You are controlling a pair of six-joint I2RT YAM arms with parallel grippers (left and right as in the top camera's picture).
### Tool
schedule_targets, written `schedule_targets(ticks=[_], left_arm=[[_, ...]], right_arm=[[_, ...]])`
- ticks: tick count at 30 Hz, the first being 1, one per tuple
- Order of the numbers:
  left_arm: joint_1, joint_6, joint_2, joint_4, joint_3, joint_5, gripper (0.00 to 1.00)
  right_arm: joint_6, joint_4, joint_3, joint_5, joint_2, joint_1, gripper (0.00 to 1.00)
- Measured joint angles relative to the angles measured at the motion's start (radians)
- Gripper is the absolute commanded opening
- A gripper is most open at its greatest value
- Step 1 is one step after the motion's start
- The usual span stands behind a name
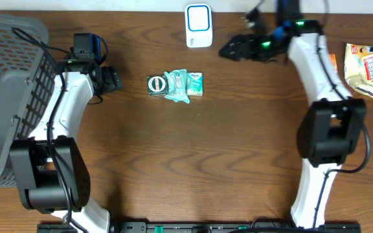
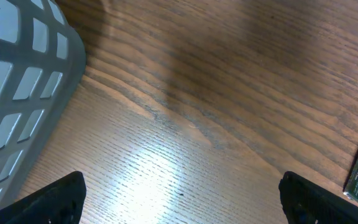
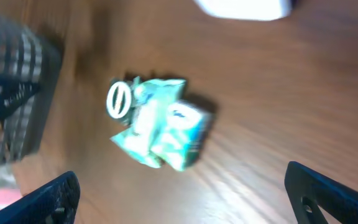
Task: Scan the item barcode
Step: 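Reach the right gripper back to the row of items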
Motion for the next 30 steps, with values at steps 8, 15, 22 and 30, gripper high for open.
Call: schedule_targets(ticks=[8,15,22,30], left_arm=[[0.000,0.000,0.000,0.000,0.000,0.000,0.98],[0.000,0.000,0.000,0.000,0.000,0.000,0.97],[0.000,0.000,0.000,0.000,0.000,0.000,0.98],[0.000,0.000,0.000,0.000,0.000,0.000,0.98]], right_arm=[[0.005,0.007,-0.001,0.084,0.000,0.212,0.99],[0.107,0.117,-0.002,0.227,0.000,0.356,0.99],[0.172,0.179,-0.002,0.286,0.000,0.427,0.99],[0.172,0.162,-0.002,0.328,0.000,0.468,0.99]])
